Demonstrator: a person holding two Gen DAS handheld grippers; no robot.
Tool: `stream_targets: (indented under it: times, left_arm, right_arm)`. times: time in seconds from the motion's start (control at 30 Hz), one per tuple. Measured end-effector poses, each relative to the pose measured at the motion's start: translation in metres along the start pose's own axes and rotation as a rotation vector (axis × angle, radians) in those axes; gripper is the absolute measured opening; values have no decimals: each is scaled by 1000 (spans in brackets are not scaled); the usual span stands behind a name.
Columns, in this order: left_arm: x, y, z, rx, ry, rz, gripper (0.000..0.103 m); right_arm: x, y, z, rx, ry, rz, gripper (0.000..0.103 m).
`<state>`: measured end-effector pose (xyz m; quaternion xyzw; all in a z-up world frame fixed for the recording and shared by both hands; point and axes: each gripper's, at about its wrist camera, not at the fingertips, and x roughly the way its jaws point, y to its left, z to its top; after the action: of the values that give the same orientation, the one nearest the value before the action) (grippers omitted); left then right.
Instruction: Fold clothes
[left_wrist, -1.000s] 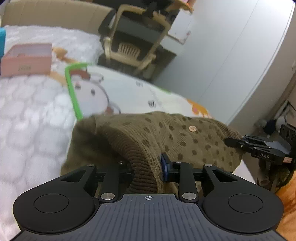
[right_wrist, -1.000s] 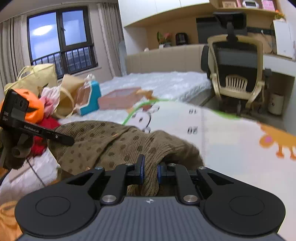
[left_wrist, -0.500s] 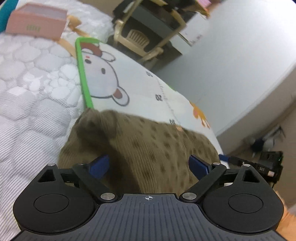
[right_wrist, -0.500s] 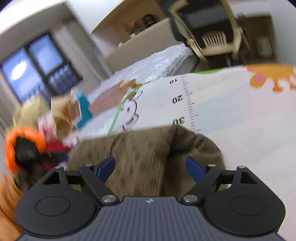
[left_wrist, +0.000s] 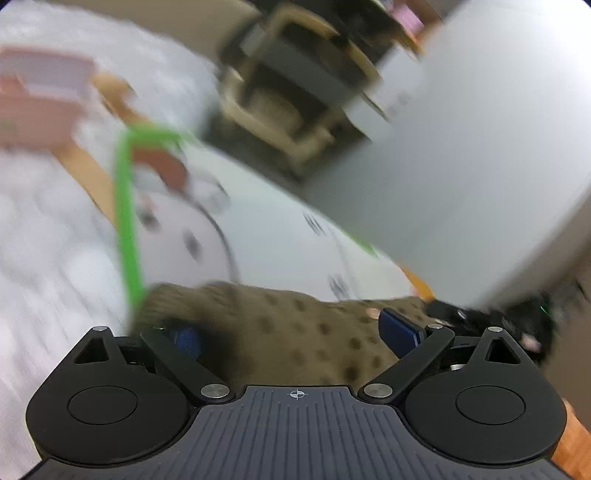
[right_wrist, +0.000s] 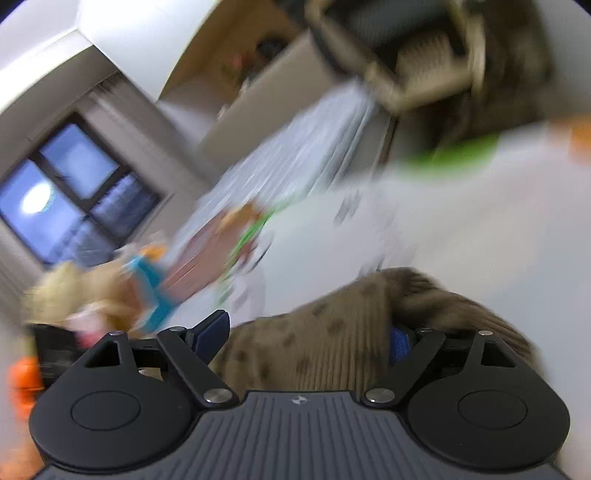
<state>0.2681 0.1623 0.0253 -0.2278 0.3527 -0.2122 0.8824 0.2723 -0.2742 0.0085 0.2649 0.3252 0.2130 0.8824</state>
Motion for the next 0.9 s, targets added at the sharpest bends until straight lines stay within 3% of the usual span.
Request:
stream_targets:
  times: [0.13, 0.23, 0.3, 0.37, 0.43, 0.57, 0.63, 0.8, 0.9]
  left_arm:
    - [-15, 10, 1, 39, -15, 81, 98]
    - [-26, -10, -8, 112, -34, 12, 98]
    - [-21, -34, -9, 161, -50, -76, 100]
    - [-6, -56, -18, 194, -38, -163, 101]
    - [21, -66, -32, 192, 21, -183, 101]
    - [47, -44, -58, 185, 121, -105, 101]
    - [34, -34, -58, 198, 96, -83, 101]
    - [-2, -15, -59, 163, 53, 5, 101]
    - [-24, -5, -60, 133, 30, 56, 101]
  right_arm:
    - [-14, 10, -1, -161, -30, -133, 87]
    - [-28, 23, -12, -331, -56, -233, 87]
    - [-19, 42, -17, -446, -81, -292, 87]
    - [-6, 49, -15, -429, -57, -237, 87]
    - [7, 53, -19, -403, -25, -190, 87]
    - [27, 50, -49, -373, 55, -172, 88]
    - [20, 46, -66, -363, 85, -156, 89]
    - [-7, 73, -106, -574, 149, -149, 92]
    - [-30, 72, -104, -555, 141, -125, 92]
